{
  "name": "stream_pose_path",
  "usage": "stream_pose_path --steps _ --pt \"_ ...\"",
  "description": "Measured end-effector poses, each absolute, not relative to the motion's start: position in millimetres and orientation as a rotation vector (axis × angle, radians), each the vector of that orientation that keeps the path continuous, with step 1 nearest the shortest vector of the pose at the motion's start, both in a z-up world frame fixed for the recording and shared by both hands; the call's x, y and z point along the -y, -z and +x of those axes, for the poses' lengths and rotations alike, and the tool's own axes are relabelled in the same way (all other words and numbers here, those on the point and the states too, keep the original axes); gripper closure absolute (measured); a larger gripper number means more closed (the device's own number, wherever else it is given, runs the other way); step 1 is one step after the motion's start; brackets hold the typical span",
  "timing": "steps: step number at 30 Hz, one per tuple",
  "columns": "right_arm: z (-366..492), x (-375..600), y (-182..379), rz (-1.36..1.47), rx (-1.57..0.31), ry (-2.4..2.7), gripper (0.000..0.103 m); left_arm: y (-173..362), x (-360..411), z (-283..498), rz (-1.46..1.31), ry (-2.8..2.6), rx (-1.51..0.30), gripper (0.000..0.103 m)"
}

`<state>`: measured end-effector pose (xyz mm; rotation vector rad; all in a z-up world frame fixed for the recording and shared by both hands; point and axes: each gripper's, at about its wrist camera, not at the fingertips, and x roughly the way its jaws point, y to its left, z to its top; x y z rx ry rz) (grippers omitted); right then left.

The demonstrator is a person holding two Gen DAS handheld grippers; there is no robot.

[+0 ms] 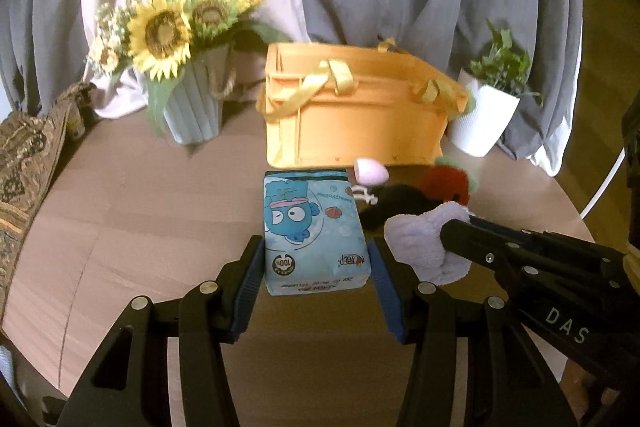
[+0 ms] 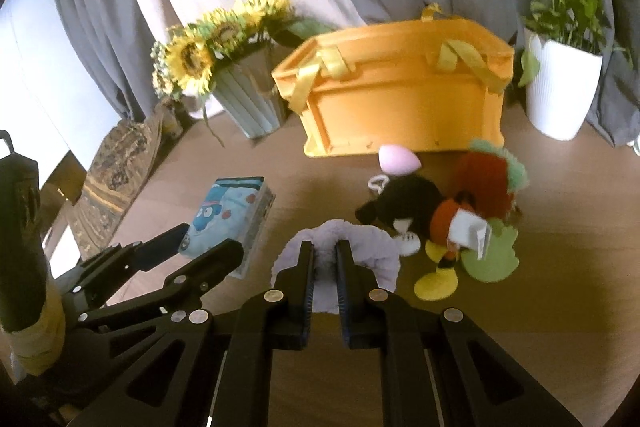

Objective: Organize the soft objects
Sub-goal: 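Grasp the blue tissue pack with the left gripper while the right grasps the lavender sock, then carry the tissue pack and lavender sock over the orange crate with both grippers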

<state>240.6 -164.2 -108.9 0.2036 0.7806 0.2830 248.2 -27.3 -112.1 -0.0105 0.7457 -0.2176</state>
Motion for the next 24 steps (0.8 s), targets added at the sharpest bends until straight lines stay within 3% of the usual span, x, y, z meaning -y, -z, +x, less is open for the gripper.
stream_pose_path --steps 24 --pt "247 173 37 0.162 -0.544 -0.241 0.092 41 32 263 -0.034 0.231 -0.529 0.051"
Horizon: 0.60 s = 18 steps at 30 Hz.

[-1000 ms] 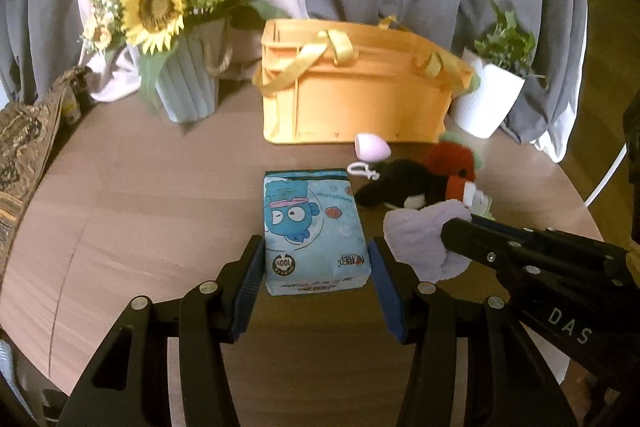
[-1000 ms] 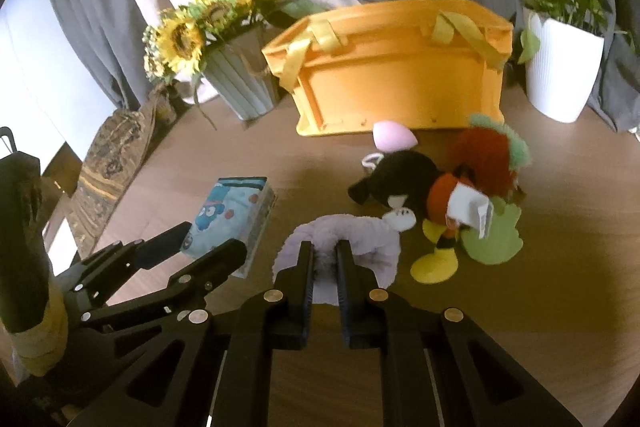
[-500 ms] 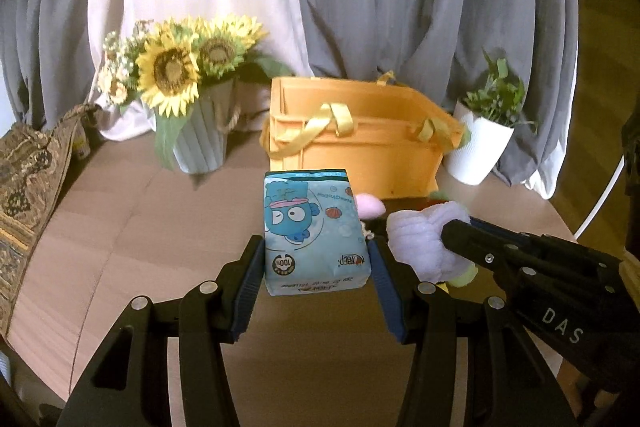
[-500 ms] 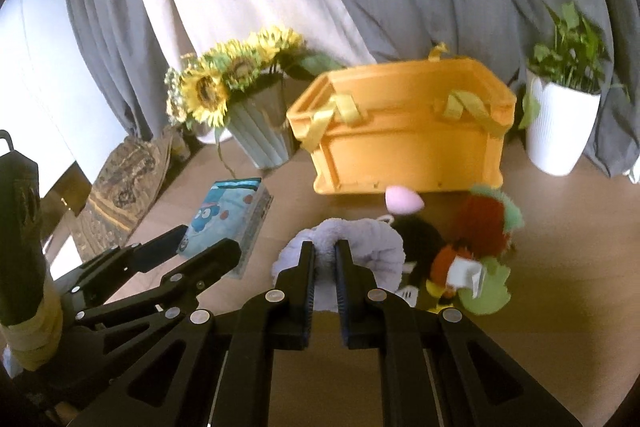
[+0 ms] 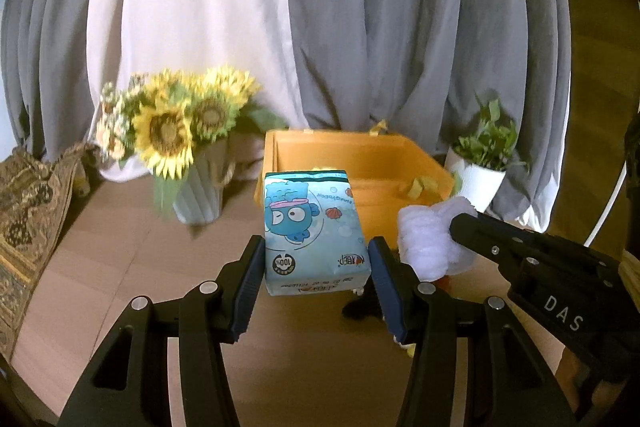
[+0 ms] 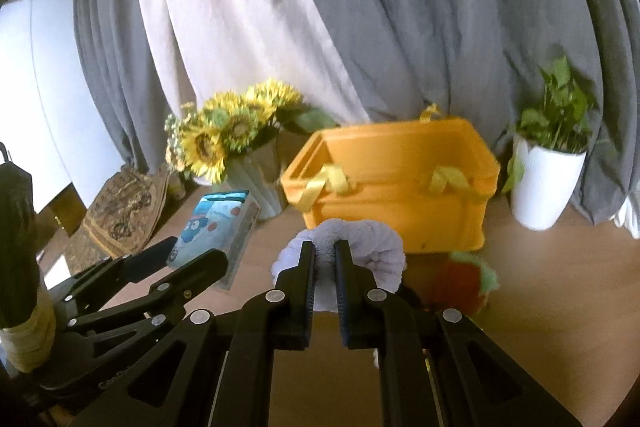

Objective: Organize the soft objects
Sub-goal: 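Carry the tissue pack and lavender sock over the orange crate with both grippers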

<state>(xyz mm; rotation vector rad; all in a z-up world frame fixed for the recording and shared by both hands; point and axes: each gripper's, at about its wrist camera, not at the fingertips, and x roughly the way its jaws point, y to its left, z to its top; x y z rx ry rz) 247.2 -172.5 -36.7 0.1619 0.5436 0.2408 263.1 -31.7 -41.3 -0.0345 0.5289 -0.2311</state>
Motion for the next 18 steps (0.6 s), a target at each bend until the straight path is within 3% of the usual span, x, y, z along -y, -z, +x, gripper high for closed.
stream_pose_path --steps 18 --pt "264 199 -11 0.149 -0.374 -0.222 0.092 -1 53 286 -0.014 0.240 -0.361 0.051"
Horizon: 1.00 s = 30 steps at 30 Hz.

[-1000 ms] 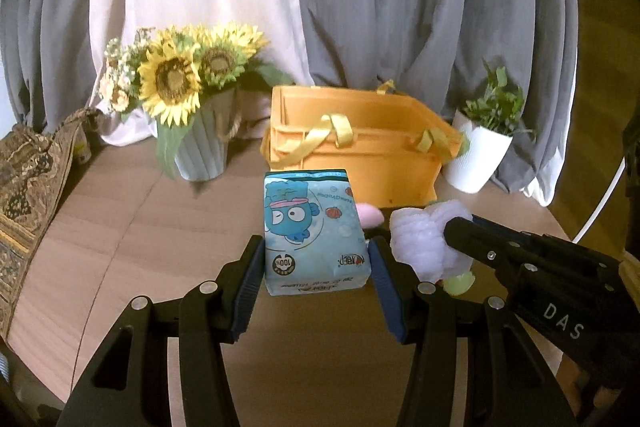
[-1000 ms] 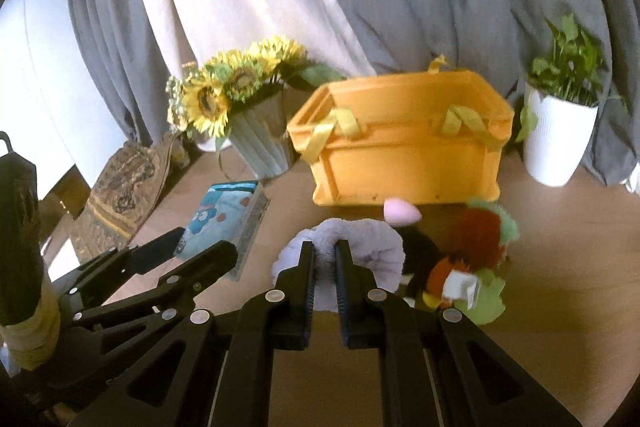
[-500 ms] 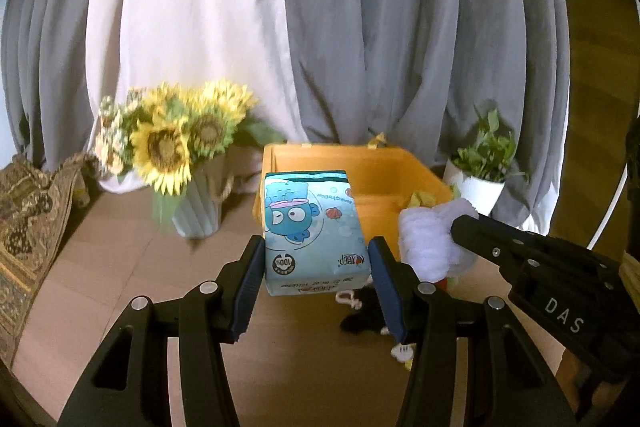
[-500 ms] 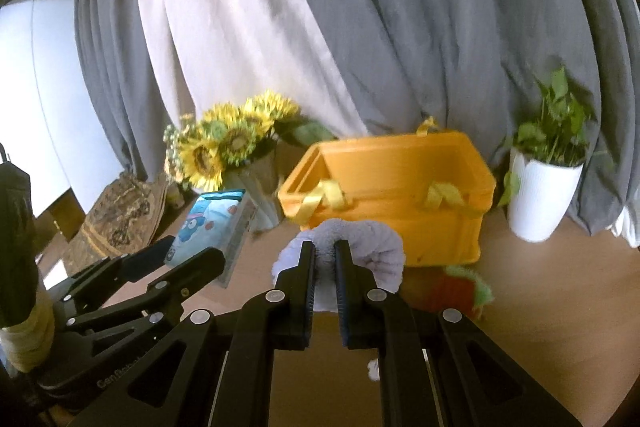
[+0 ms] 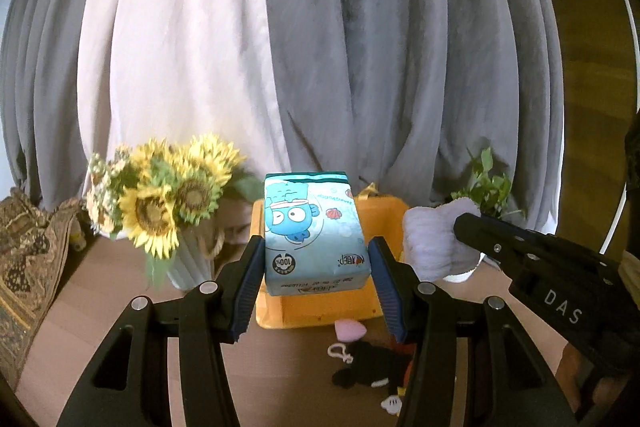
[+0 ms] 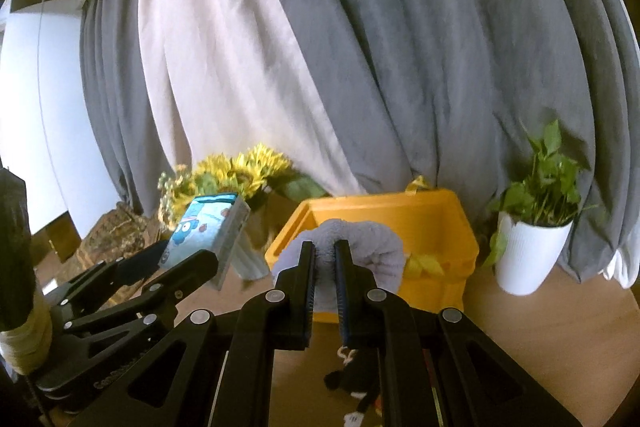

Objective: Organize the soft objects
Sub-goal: 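Carry the tissue pack and lavender sock over the orange crate with both grippers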

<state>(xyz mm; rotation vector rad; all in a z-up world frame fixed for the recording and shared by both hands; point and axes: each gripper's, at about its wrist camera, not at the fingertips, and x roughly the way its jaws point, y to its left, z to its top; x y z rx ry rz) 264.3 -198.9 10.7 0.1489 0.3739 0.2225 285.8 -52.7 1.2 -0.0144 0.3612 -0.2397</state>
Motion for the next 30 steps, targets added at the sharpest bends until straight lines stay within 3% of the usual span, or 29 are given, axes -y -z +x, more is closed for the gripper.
stream_pose_path --steps 30 --pt "351 237 -30 0.153 -0.284 -0.172 0.092 -11 87 381 0.030 0.245 -0.321 0.053"
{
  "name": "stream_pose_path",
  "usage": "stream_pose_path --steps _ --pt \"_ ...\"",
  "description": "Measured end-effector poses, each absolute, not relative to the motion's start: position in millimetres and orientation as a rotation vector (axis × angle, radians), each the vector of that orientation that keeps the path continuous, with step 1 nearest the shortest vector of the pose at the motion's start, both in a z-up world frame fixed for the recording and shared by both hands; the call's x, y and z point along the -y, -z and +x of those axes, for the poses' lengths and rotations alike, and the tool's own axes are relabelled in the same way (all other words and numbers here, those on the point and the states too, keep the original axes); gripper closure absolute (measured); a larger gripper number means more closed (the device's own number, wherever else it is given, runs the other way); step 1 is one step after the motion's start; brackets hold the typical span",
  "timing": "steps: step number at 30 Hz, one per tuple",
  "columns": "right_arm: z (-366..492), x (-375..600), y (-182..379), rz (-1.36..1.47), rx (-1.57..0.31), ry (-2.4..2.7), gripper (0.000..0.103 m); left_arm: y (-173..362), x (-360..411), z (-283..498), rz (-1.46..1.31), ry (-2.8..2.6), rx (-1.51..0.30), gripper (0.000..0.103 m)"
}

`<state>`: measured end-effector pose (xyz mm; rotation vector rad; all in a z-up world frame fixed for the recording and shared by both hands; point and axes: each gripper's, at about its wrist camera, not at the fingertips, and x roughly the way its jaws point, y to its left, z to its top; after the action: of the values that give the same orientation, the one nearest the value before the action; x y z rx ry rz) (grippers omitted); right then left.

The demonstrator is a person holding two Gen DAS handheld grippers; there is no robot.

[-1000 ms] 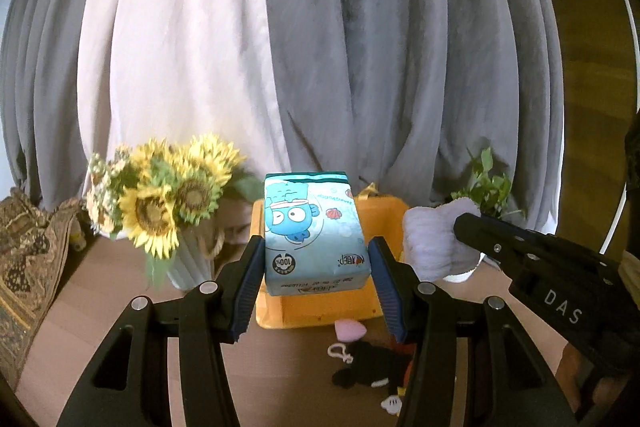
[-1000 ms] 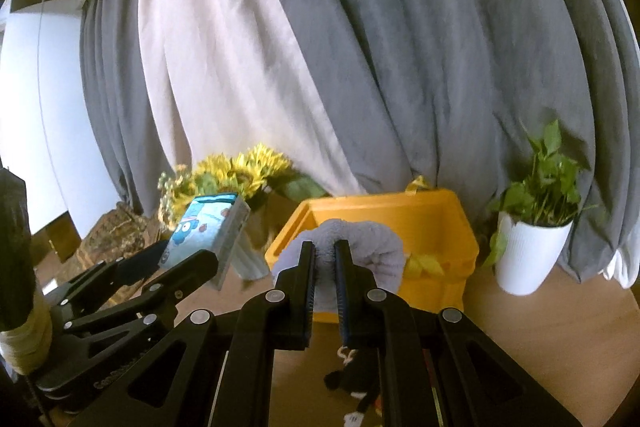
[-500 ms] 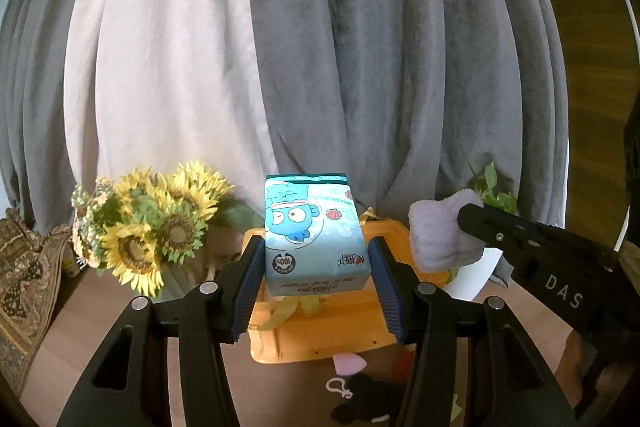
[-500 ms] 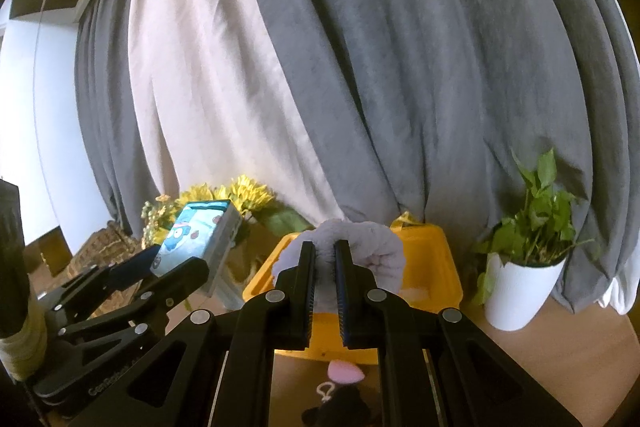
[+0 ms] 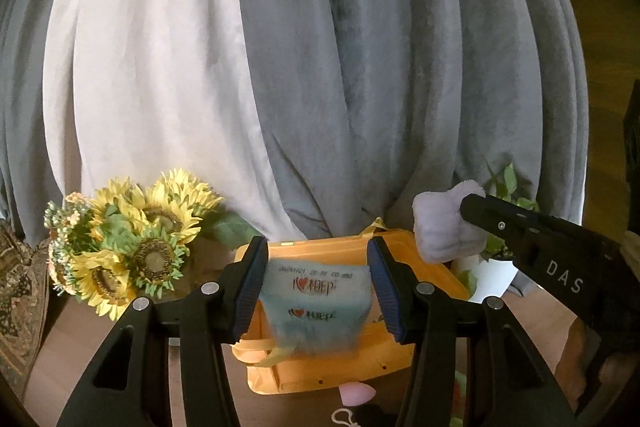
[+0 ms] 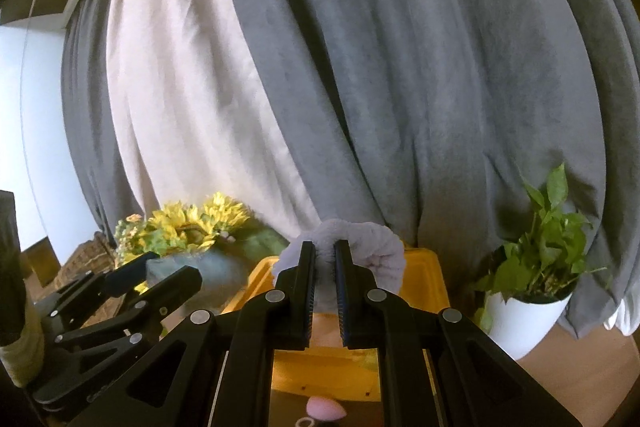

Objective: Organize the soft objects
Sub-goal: 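Carry the tissue pack and lavender sock over the orange crate with both grippers, then open both grippers to drop the items into the crate and withdraw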

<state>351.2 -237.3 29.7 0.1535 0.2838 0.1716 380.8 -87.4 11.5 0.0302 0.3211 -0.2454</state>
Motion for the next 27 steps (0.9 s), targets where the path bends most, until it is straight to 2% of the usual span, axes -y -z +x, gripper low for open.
stream_pose_path --steps 5,6,7,8,24,26,27 --pt "375 240 -22 0.153 -0.305 -0.171 0.092 1 91 407 0.026 0.251 -0.352 0.060" --pt "381 240 -20 0.154 -0.315 -0.171 0.092 4 93 413 0.032 0.252 -0.360 0.074" --pt "386 241 -17 0.158 -0.323 -0.172 0.092 6 94 418 0.037 0.252 -0.375 0.099" --pt "391 242 -15 0.164 -0.331 -0.173 0.092 8 95 425 0.030 0.261 -0.395 0.096" --pt "460 248 23 0.180 -0.437 -0.173 0.092 30 109 489 0.096 0.273 -0.467 0.097" --pt "469 249 28 0.182 -0.467 -0.178 0.090 33 109 493 0.091 0.269 -0.483 0.085" --pt "473 250 29 0.193 -0.476 -0.175 0.082 33 108 494 0.088 0.265 -0.486 0.080"
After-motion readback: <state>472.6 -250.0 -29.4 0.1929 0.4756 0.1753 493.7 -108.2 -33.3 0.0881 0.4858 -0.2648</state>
